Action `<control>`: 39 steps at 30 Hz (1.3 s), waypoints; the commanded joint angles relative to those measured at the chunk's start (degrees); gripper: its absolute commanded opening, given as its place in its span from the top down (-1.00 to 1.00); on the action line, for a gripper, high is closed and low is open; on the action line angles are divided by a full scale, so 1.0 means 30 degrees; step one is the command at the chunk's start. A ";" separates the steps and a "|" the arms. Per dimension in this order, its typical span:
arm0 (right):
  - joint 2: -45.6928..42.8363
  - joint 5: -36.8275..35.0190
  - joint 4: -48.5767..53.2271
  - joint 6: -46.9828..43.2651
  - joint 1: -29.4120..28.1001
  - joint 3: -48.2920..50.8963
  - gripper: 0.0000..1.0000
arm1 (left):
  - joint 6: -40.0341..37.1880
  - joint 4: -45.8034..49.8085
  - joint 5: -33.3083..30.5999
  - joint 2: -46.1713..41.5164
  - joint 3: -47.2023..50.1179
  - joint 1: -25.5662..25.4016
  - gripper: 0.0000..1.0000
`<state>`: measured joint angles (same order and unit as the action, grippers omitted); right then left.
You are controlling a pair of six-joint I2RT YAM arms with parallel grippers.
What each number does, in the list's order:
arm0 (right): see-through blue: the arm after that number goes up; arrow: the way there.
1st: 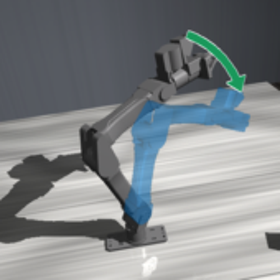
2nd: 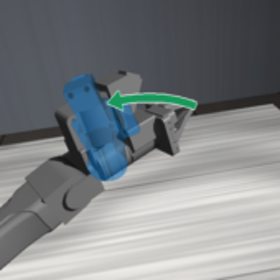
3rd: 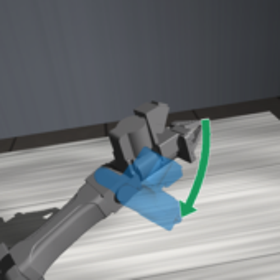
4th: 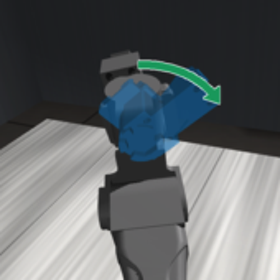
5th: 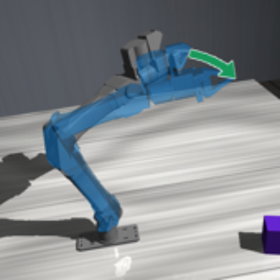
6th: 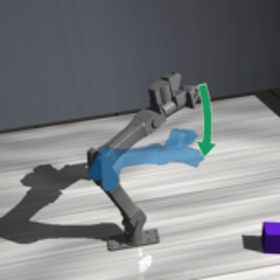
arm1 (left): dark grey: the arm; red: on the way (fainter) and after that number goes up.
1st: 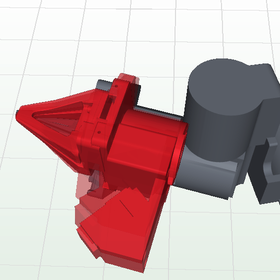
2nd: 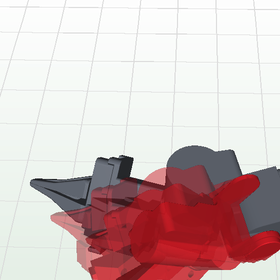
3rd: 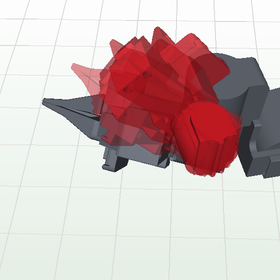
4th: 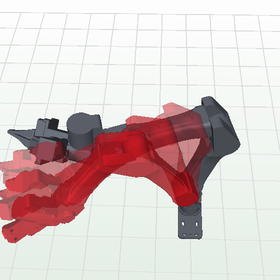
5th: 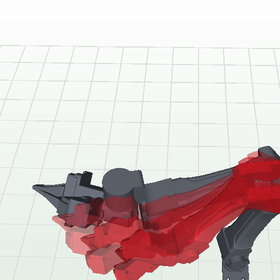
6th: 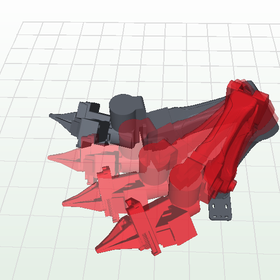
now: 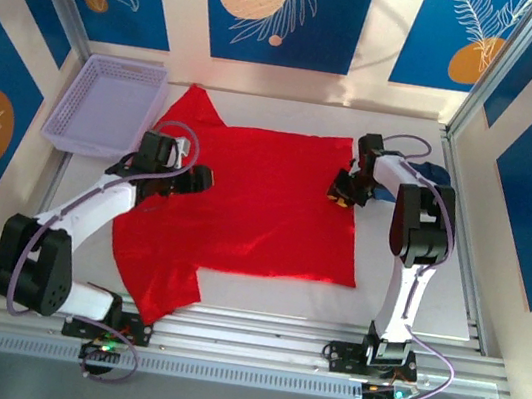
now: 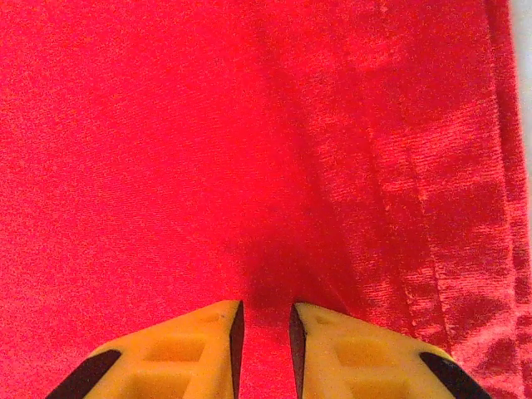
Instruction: Fold the inside-out t-shirt
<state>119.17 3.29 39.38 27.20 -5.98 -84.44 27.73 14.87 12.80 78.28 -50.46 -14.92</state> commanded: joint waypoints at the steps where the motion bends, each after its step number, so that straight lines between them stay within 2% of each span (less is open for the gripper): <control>1: 0.0672 -0.1096 0.1076 -0.0467 0.0634 -0.0263 0.51 | -0.0626 0.0699 -0.0624 -0.0649 -0.0379 -0.0173 -0.58; 14: 0.1076 -0.1214 0.1694 -0.1214 0.1263 -0.2139 0.50 | -0.0798 0.0714 -0.2345 0.0094 -0.0336 -0.0025 -0.60; 21: -0.0929 0.0104 0.0721 -0.1649 0.0919 -0.1451 0.38 | -0.0687 0.0245 -0.3877 0.2129 -0.1275 0.1340 -0.62; 26: -0.3015 0.0917 -0.0459 -0.1586 -0.0169 0.0186 0.31 | -0.1233 0.0494 -0.5035 0.4803 -0.3258 0.1923 -0.62; 31: -0.4451 0.1366 -0.1691 -0.0841 -0.1174 0.2835 0.28 | -0.2205 0.1386 -0.6272 0.8139 -0.6616 0.1999 -0.62; 34: -0.4813 0.1566 -0.2063 -0.0633 -0.1763 0.3828 0.27 | -0.2784 0.2429 -0.7037 1.0223 -0.8798 0.2088 -0.63; 39: -0.4840 0.1345 -0.2080 -0.0502 -0.2812 0.4355 0.27 | -0.3284 0.4092 -0.7071 1.3299 -1.2442 0.2277 -0.64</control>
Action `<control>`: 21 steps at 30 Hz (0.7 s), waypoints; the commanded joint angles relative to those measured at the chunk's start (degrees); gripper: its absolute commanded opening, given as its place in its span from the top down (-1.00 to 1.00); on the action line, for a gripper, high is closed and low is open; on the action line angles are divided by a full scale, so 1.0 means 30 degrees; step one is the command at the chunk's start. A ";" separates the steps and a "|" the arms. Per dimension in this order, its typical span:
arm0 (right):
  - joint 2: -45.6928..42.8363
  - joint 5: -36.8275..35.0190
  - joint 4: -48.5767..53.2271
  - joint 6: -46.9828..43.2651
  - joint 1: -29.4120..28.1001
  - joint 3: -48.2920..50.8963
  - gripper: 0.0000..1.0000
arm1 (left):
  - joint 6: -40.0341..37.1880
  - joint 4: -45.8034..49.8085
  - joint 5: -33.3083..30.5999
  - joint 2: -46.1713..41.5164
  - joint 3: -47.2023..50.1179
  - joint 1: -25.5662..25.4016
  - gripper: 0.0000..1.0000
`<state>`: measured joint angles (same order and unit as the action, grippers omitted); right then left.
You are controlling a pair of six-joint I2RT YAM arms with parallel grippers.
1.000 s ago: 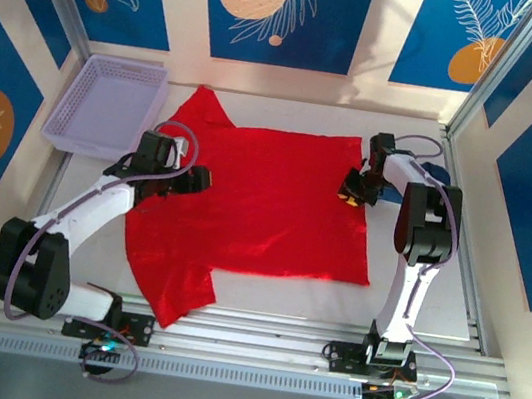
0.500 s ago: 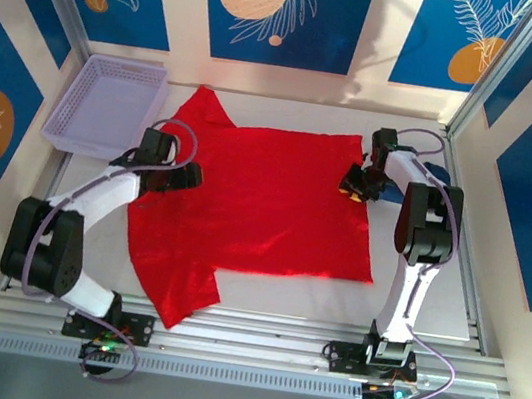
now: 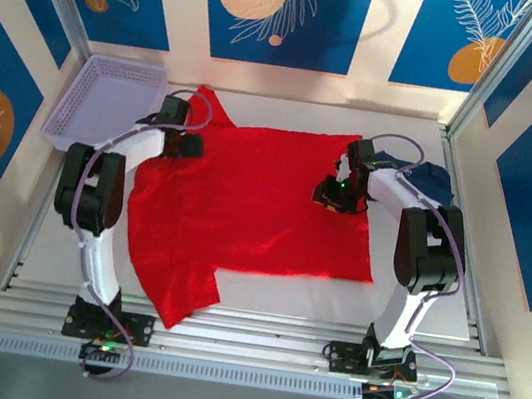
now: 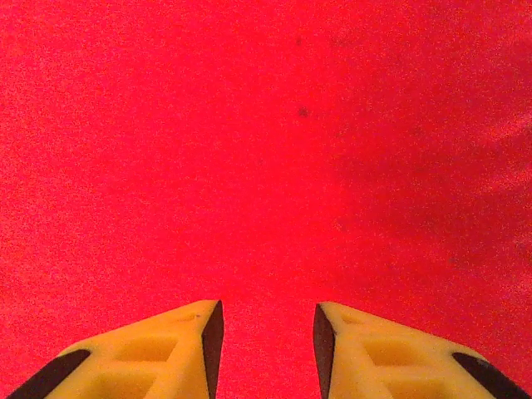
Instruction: Fold the inside-out t-shirt
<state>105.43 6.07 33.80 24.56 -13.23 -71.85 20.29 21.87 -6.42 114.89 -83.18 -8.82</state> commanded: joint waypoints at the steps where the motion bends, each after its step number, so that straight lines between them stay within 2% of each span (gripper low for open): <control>1: -0.0171 0.0315 -0.0114 0.0495 -0.0584 0.0189 0.28 | -0.0888 0.2152 -0.0700 0.1755 -0.2276 0.0269 -0.64; 11: 0.0775 -0.1999 0.2105 0.0444 -0.0368 0.0100 0.36 | -0.0639 0.5395 0.1549 0.5935 -0.7615 0.0889 -0.65; 21: 0.0860 -0.2802 0.2660 0.0071 0.0247 0.0764 0.38 | -0.0817 0.7110 0.2696 0.8392 -1.1239 0.0860 -0.66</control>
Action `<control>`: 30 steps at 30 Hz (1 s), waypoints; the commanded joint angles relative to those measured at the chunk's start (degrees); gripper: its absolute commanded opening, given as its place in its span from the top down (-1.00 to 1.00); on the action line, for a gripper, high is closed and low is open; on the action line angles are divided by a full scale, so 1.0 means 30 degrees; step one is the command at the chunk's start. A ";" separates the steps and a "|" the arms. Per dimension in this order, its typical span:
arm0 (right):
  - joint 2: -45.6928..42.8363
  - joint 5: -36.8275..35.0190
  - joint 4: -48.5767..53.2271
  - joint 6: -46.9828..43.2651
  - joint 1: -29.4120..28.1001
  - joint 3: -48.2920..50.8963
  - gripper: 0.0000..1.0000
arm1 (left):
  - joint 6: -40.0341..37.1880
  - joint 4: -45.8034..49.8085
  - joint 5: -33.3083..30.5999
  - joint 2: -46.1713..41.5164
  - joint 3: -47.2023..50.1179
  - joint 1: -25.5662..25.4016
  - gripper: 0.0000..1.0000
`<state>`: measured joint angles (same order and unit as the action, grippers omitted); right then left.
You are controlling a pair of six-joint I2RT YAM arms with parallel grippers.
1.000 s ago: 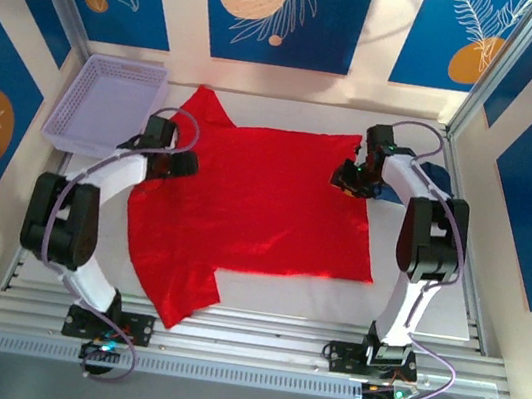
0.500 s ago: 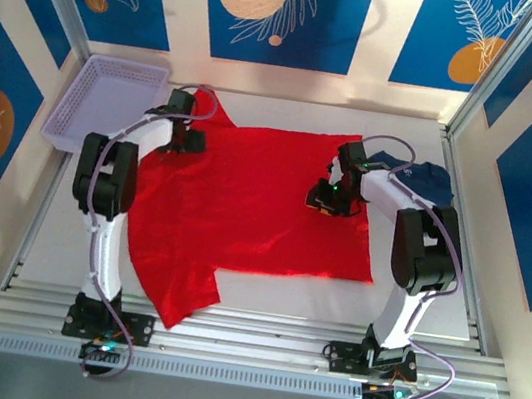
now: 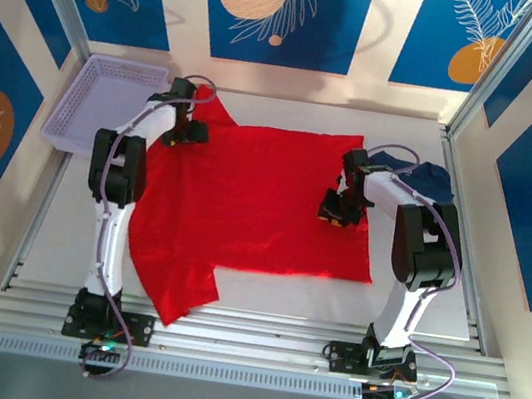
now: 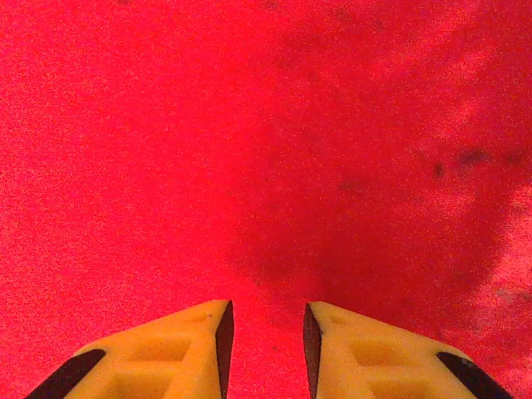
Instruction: Fold the inside-out t-shirt
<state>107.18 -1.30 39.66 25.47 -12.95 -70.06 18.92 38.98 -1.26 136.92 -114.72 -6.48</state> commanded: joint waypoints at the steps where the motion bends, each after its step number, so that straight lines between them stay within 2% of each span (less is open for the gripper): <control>1: 0.0306 -0.0401 0.0783 -0.0257 0.0186 0.0086 0.38 | -0.0358 0.1433 0.0976 0.1115 -0.0851 0.0080 -0.66; 8: 0.0806 -0.0562 0.0964 -0.0464 0.0251 -0.0792 0.39 | -0.0602 0.1617 0.0288 0.0445 -0.1224 0.0109 -0.67; 14: -0.0243 -0.0136 0.0513 -0.0681 0.0252 -0.0821 0.34 | -0.0821 0.1365 0.0038 -0.1824 -0.0032 0.0109 -0.67; 19: -0.1850 0.0551 -0.0387 -0.0670 0.0381 0.0087 0.29 | -0.0405 -0.0624 0.0362 -0.5333 0.3887 0.0110 -0.68; 23: -0.3047 0.0529 -0.0808 -0.0481 0.0497 0.1054 0.23 | 0.0286 -0.2638 0.0653 -0.8679 0.8472 0.0117 -0.68; 28: -0.5203 0.0400 -0.0503 0.0021 0.0713 0.3103 0.15 | 0.2699 -0.6537 0.3935 -1.4252 1.5942 0.0055 -0.68; 30: -0.6256 -0.0072 -0.0282 0.0273 0.0849 0.4068 0.11 | 0.3405 -0.7261 0.4516 -1.6130 1.8099 -0.0130 -0.68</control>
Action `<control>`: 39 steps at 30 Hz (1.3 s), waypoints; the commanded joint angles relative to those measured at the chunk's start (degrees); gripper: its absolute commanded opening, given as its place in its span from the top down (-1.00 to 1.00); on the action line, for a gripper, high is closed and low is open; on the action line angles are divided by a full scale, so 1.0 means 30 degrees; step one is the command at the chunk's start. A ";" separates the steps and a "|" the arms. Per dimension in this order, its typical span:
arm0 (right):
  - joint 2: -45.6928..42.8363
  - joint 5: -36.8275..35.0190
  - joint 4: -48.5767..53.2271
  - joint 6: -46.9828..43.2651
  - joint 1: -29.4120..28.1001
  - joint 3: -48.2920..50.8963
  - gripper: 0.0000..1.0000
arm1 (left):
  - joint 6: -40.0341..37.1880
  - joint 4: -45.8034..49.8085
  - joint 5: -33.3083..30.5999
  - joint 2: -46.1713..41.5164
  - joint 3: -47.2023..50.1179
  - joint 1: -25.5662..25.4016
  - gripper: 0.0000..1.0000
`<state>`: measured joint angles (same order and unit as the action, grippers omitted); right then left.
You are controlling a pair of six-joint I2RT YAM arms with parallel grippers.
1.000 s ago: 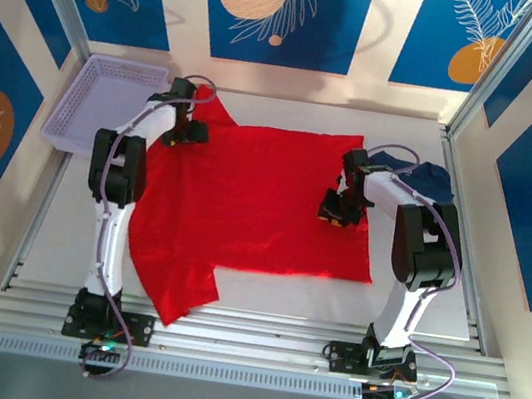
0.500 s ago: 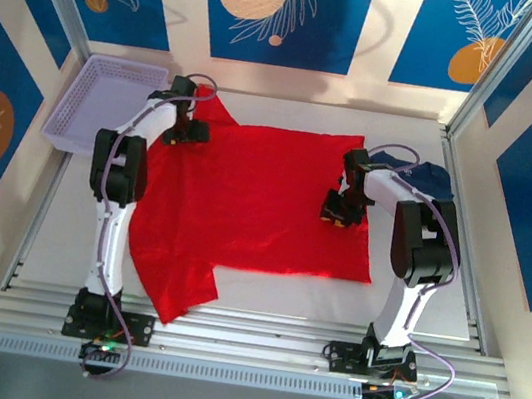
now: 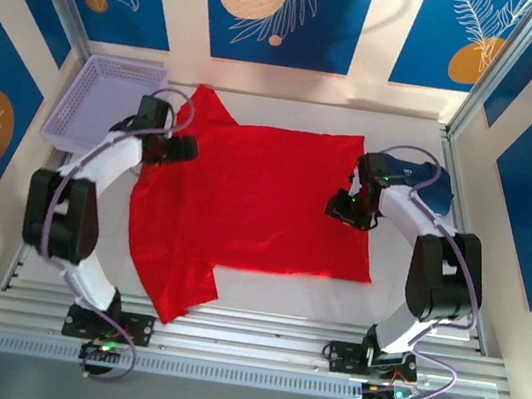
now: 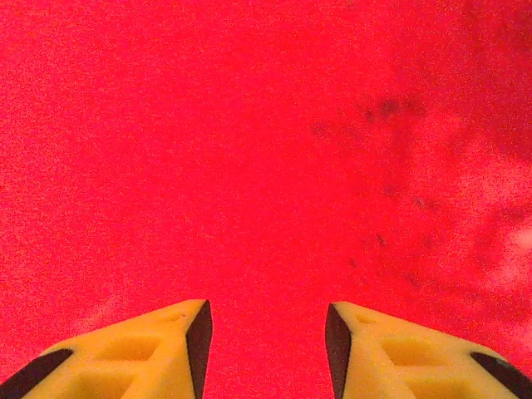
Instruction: Fold the inside-out t-shirt
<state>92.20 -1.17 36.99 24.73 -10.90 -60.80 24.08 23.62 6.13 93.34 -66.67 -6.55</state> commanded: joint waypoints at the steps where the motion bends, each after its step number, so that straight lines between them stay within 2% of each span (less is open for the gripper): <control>1: -0.1829 -0.0243 0.0672 0.0678 0.0288 0.1493 0.10 | 0.1829 -0.2214 0.2192 -0.2424 0.2911 -0.0266 -0.68; 4: -0.2746 0.0099 0.0401 0.0897 0.0670 0.2682 0.09 | 0.1819 -0.2113 0.2791 -0.3567 0.4380 -0.0881 -0.68; 7: -0.2015 0.1078 -0.0635 0.0974 0.0339 0.2385 0.09 | 0.2094 -0.3069 0.3205 -0.2742 0.4700 -0.1422 -0.68; 12: 0.0237 0.2402 -0.1690 0.1335 0.0025 0.0314 0.10 | 0.2041 -0.3233 0.3549 0.0163 0.2444 -0.1807 -0.66; 17: 0.2299 0.2483 -0.2395 0.1038 0.0218 -0.1374 0.12 | 0.1486 -0.3342 0.2631 0.1470 0.1463 -0.1996 -0.66; 20: 0.3992 0.2968 -0.2788 0.1227 0.0175 -0.3908 0.12 | 0.1061 -0.2880 0.1406 0.2528 -0.0224 -0.1842 -0.67; 24: 0.6551 0.1637 -0.1861 0.1536 0.0319 -0.6933 0.13 | 0.0340 -0.1121 -0.0226 0.4316 -0.2688 -0.1263 -0.67; 29: 0.8385 0.0739 -0.1431 0.1805 0.0901 -0.8684 0.16 | 0.0471 -0.0736 0.0152 0.5991 -0.4045 -0.0472 -0.67; 34: 1.0061 0.1870 -0.1402 0.1450 0.1433 -1.0390 0.16 | 0.0304 -0.0147 0.0820 0.7866 -0.6141 0.0012 -0.67; 39: 1.0825 0.2139 -0.1491 0.1286 0.1641 -1.1476 0.17 | -0.0012 0.0452 0.0621 0.8974 -0.7908 0.0270 -0.67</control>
<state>123.85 3.07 31.42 28.95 -6.09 -92.36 25.76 22.35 8.01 119.28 -86.89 -6.44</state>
